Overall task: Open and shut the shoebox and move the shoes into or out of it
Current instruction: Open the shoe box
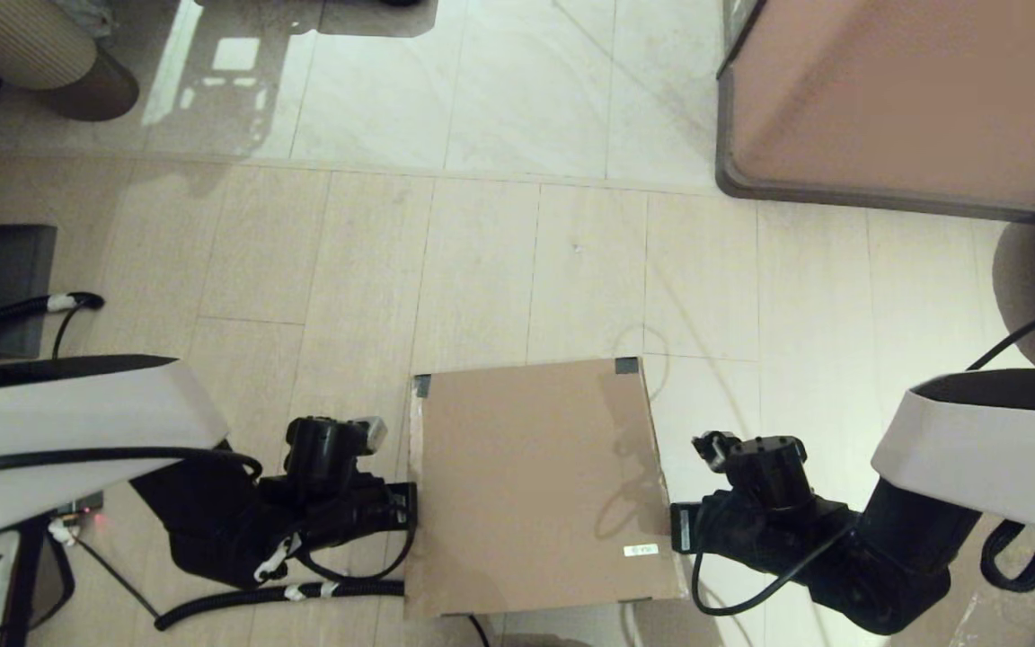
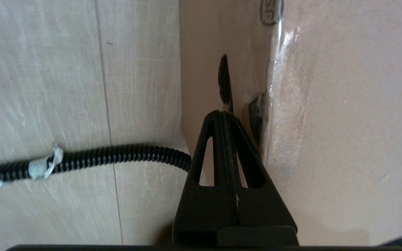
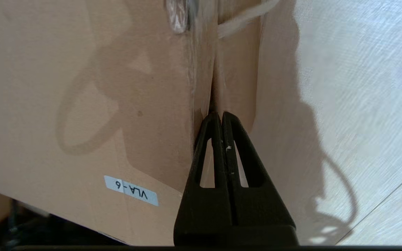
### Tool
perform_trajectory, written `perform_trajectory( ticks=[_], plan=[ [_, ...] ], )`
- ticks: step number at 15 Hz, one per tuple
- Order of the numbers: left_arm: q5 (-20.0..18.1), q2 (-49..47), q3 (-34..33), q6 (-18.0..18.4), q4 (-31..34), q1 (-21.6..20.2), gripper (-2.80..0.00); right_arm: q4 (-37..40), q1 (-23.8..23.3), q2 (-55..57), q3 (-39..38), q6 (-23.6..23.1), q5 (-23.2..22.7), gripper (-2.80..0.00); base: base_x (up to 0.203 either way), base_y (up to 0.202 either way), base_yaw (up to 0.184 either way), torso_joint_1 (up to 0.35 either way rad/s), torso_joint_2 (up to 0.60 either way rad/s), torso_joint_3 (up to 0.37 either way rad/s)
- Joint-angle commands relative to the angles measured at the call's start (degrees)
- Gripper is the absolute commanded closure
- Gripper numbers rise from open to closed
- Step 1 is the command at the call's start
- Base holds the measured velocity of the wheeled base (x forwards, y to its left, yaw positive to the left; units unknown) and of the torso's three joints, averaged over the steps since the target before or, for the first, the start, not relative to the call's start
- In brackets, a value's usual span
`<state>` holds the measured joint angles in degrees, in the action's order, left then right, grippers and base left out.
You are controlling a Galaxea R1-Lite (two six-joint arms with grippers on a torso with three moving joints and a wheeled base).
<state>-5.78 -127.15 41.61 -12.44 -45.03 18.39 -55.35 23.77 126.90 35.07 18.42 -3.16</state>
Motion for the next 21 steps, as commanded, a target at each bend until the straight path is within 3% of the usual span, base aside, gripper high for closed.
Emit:
perform_trajectory(
  ticks=[1, 4, 6, 11, 16, 21],
  plan=[
    [-0.3, 3.1, -0.1, -0.9, 0.3, 0.8, 0.0, -0.2, 1.1, -2.7, -0.4, 1.1, -0.3, 0.0, 0.0, 0.0, 0.0, 0.0, 0.0, 0.0],
    [-0.3, 8.9, -0.3, -1.6, 3.3, 1.0, 0.0, 1.3, 0.8, -6.9, -2.1, 2.4, -0.3, 0.0, 0.0, 0.0, 0.0, 0.0, 0.0, 0.0],
    [-0.3, 13.6, -0.4, -3.5, 6.8, 1.0, 0.0, 2.2, 0.8, -11.0, -2.9, 6.4, -0.6, 0.0, 0.0, 0.0, 0.0, 0.0, 0.0, 0.0],
    [-0.3, 20.6, -0.2, -9.6, 9.6, 1.2, 0.0, 8.9, 0.9, -19.0, -2.8, 18.8, -6.2, 0.0, 0.0, 0.0, 0.0, 0.0, 0.0, 0.0],
    [0.0, 23.1, 2.3, -17.5, 9.5, 1.4, 0.0, 13.4, 1.2, -24.6, -2.8, 34.0, -8.2, 0.0, 0.0, 0.0, 0.0, 0.0, 0.0, 0.0],
    [1.4, 24.2, 5.9, -21.4, 9.5, 1.4, 0.0, 20.4, 1.2, -28.7, 3.1, 49.0, -10.5, 0.0, 0.0, 0.0, 0.0, 0.0, 0.0, 0.0]
  ],
)
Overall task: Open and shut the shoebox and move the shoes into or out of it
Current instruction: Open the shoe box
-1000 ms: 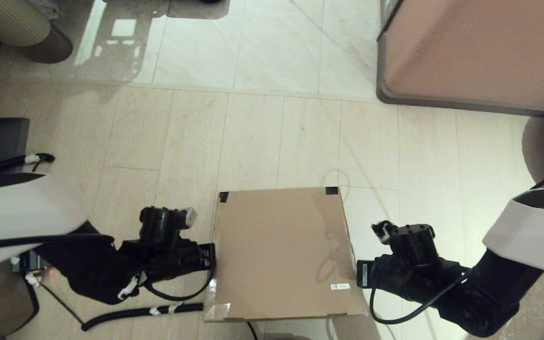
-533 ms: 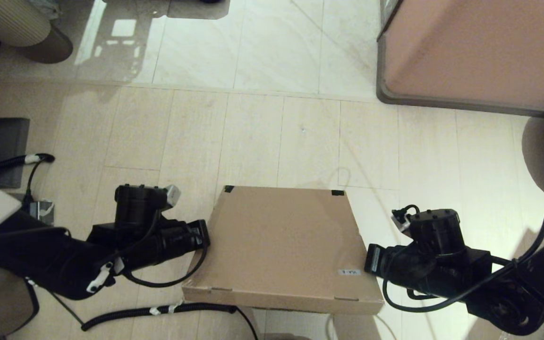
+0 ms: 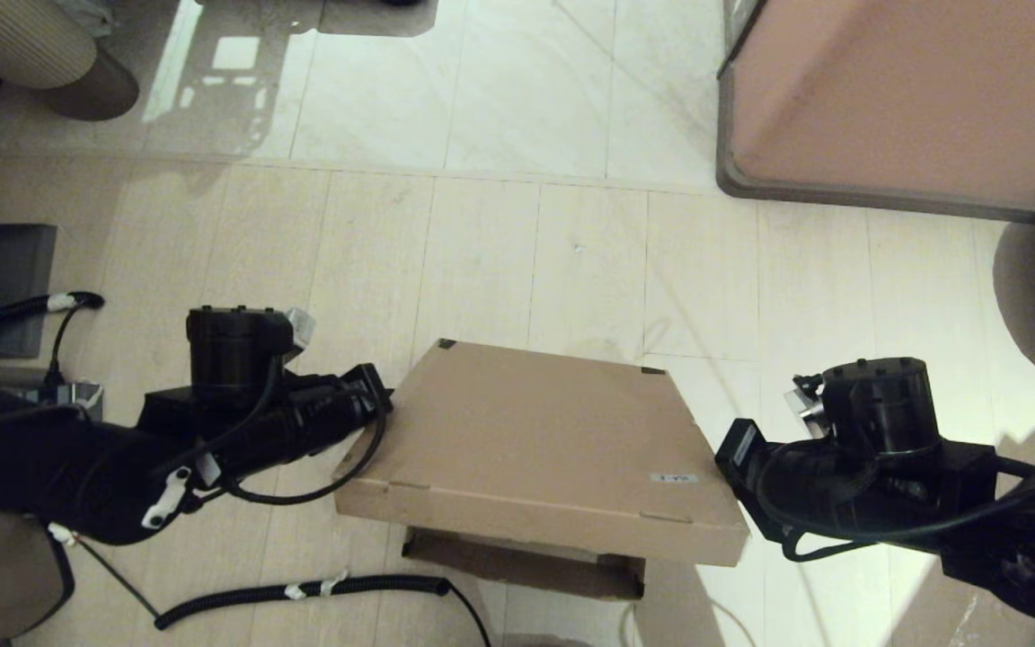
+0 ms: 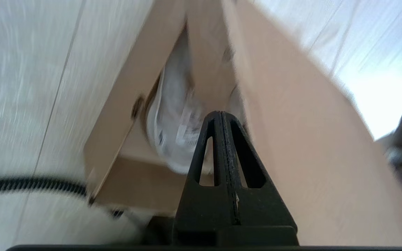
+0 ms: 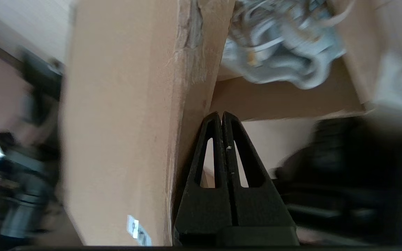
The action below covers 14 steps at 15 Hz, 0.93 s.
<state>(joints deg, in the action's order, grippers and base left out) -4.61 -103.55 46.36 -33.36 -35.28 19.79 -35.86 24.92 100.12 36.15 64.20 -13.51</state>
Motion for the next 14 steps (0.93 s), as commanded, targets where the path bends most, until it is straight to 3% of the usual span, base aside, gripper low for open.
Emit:
perform_trajectory(
  ticks=[1, 11, 14],
  plan=[
    [1.4, 0.6, 2.3, -1.2, -0.2, -0.1, 0.0, 1.1, 0.0, -1.9, 2.2, 3.7, -0.1, 0.0, 0.0, 0.0, 0.0, 0.0, 0.0, 0.0],
    [4.6, 3.3, 15.9, -1.5, 2.0, -7.5, 0.0, 2.0, 0.0, -2.1, 2.3, 3.9, -0.7, 0.0, 0.0, 0.0, 0.0, 0.0, 0.0, 0.0],
    [4.7, 3.5, 18.5, -1.7, 2.1, -12.3, 0.0, 2.6, 0.0, -3.4, 3.7, 5.6, -0.8, 0.0, 0.0, 0.0, 0.0, 0.0, 0.0, 0.0]
  ],
)
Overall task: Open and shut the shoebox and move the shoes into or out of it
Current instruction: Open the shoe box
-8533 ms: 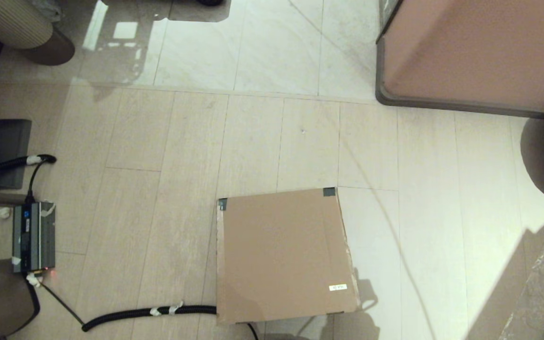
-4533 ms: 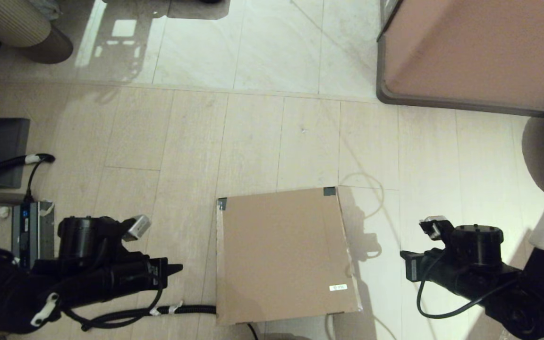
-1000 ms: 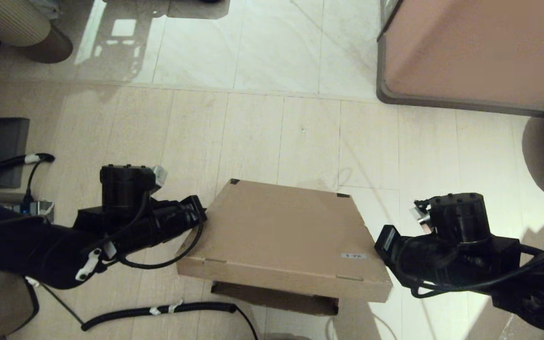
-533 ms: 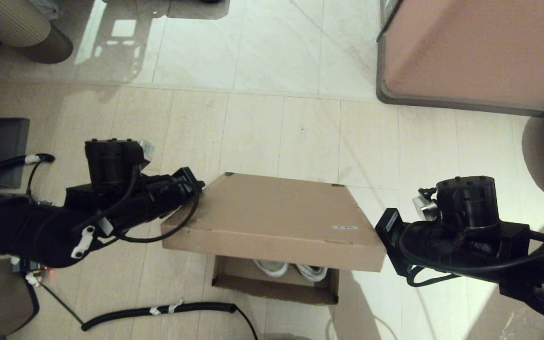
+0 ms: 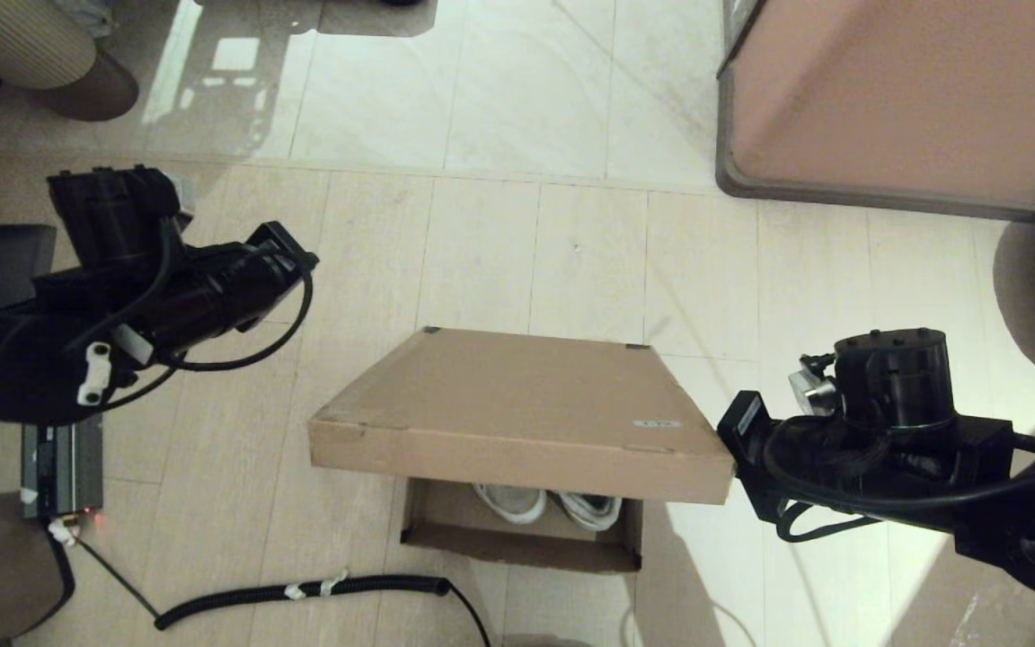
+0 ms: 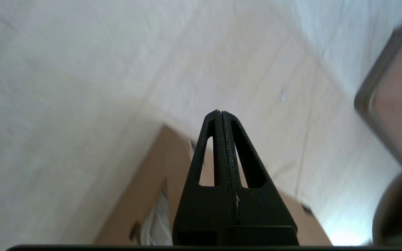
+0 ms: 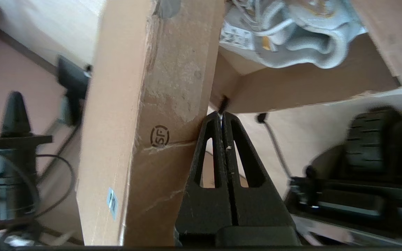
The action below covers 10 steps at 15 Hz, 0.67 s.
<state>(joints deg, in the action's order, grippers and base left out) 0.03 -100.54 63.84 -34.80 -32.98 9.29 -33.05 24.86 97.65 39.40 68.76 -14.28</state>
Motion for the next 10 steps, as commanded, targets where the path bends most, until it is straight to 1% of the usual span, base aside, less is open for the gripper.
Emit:
perform_trajectory(
  ticks=[1, 3, 5, 6, 8, 9, 10],
  plan=[
    [0.1, 0.8, 1.5, -0.3, 0.0, -3.2, 0.0, -0.2, 0.0, -1.6, 0.8, 2.3, -0.1, 0.0, 0.0, 0.0, 0.0, 0.0, 0.0, 0.0],
    [0.0, 1.7, 0.4, -0.3, 0.2, -4.6, 0.0, 0.8, 0.1, -3.0, 1.3, 6.5, -0.3, 0.0, 0.0, 0.0, 0.0, 0.0, 0.0, 0.0],
    [0.0, 2.5, -1.5, -0.3, 0.1, -4.9, 0.0, 2.4, 0.0, -4.5, 2.8, 11.1, -2.5, 0.0, 0.0, 0.0, 0.0, 0.0, 0.0, 0.0],
    [0.1, 2.8, -2.3, -0.3, 0.1, -5.0, 0.0, 2.5, 0.0, -4.6, 3.7, 12.7, -2.9, 0.0, 0.0, 0.0, 0.0, 0.0, 0.0, 0.0],
    [0.3, 3.0, -3.4, -0.4, 0.1, -5.1, 0.0, 2.6, 0.0, -4.6, 6.0, 14.7, -3.0, 0.0, 0.0, 0.0, 0.0, 0.0, 0.0, 0.0],
    [0.3, 2.9, -3.5, -0.3, 0.1, -5.1, 0.0, 2.6, -0.2, -4.6, 7.2, 15.7, -3.9, 0.0, 0.0, 0.0, 0.0, 0.0, 0.0, 0.0],
    [0.4, 2.8, -3.4, -0.3, 0.1, -5.1, 0.0, 2.5, -0.6, -4.5, 8.2, 16.6, -6.1, 0.0, 0.0, 0.0, 0.0, 0.0, 0.0, 0.0]
  ],
)
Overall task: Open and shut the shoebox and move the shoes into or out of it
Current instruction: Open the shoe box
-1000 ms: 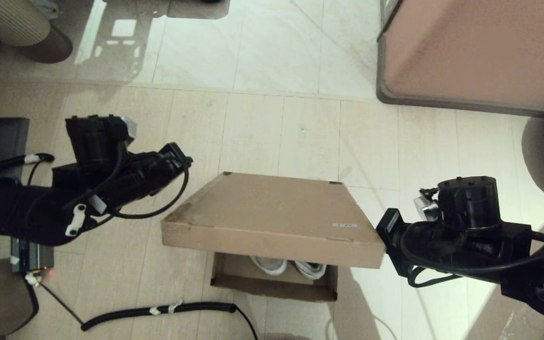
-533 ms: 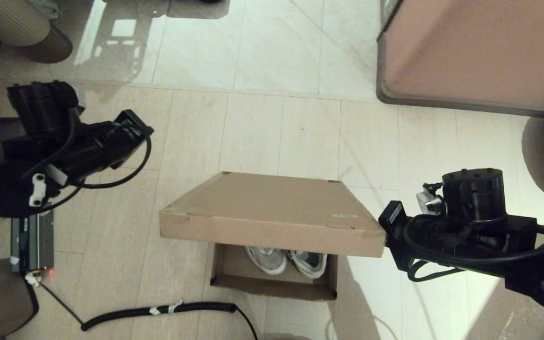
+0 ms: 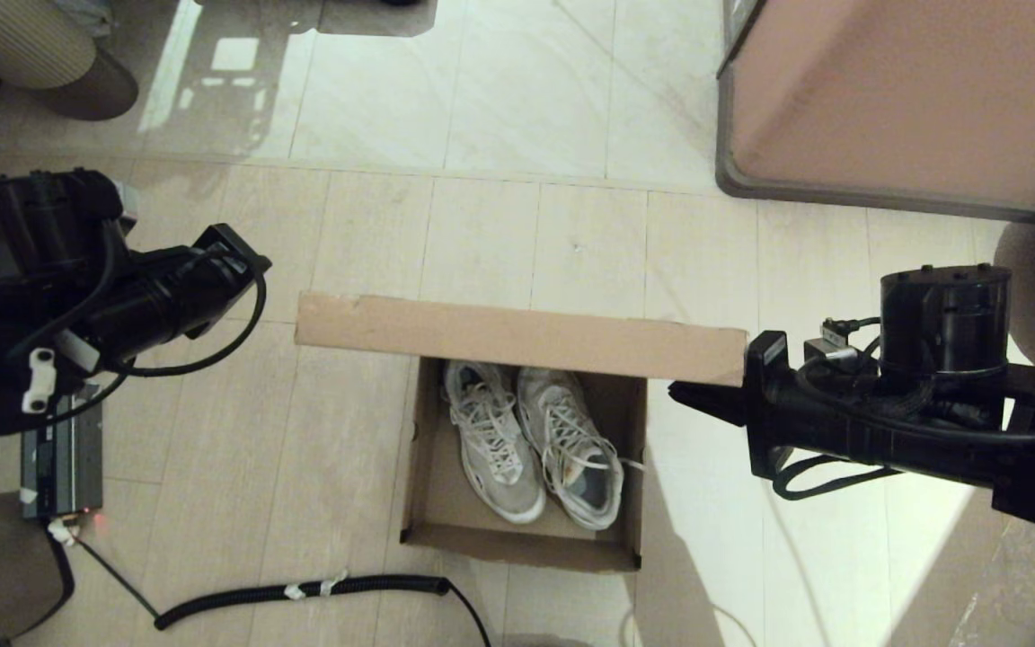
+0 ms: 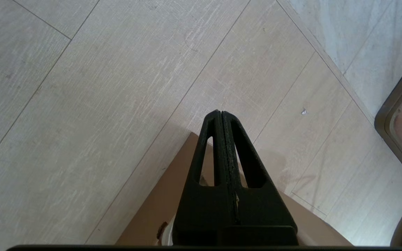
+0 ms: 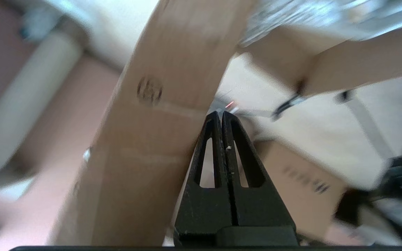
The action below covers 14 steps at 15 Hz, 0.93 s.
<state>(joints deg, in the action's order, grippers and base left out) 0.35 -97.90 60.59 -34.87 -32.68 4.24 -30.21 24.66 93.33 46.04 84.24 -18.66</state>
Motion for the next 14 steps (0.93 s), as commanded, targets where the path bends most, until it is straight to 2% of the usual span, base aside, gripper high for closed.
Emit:
perform_trajectory(
  ticks=[1, 5, 7, 8, 10, 12, 14],
  plan=[
    [0.1, 0.2, -0.1, -0.1, -0.1, -0.1, 0.0, -0.6, -1.6, 0.4, 2.9, 2.1, -3.2, 0.0, 0.0, 0.0, 0.0, 0.0, 0.0, 0.0],
    [0.1, 0.3, -0.6, -0.1, 0.2, -0.7, 0.0, -0.7, -6.6, 5.4, 11.5, 5.3, -3.9, 0.0, 0.0, 0.0, 0.0, 0.0, 0.0, 0.0],
    [0.1, 0.3, -1.8, 0.0, 0.1, -1.1, 0.0, -0.4, -8.8, 7.5, 15.4, 4.7, -4.0, 0.0, 0.0, 0.0, 0.0, 0.0, 0.0, 0.0],
    [0.0, 0.3, -2.9, 0.1, 0.0, -1.2, 0.0, -0.2, -9.0, 7.6, 16.1, 2.9, -4.0, 0.0, 0.0, 0.0, 0.0, 0.0, 0.0, 0.0],
    [0.0, 0.8, -6.5, 2.5, -0.4, -1.2, 0.0, 1.2, -6.8, 6.1, 14.3, -6.6, -3.9, 0.0, 0.0, 0.0, 0.0, 0.0, 0.0, 0.0],
    [-0.5, 3.6, -11.4, 7.9, -0.8, -1.2, 0.0, 4.0, -3.2, 3.5, 10.8, -21.1, -3.1, 0.0, 0.0, 0.0, 0.0, 0.0, 0.0, 0.0],
    [-3.0, 9.0, -17.8, 13.8, -1.0, -1.3, 0.0, 9.7, 3.0, 1.8, 8.9, -36.3, 0.3, 0.0, 0.0, 0.0, 0.0, 0.0, 0.0, 0.0]
  ],
)
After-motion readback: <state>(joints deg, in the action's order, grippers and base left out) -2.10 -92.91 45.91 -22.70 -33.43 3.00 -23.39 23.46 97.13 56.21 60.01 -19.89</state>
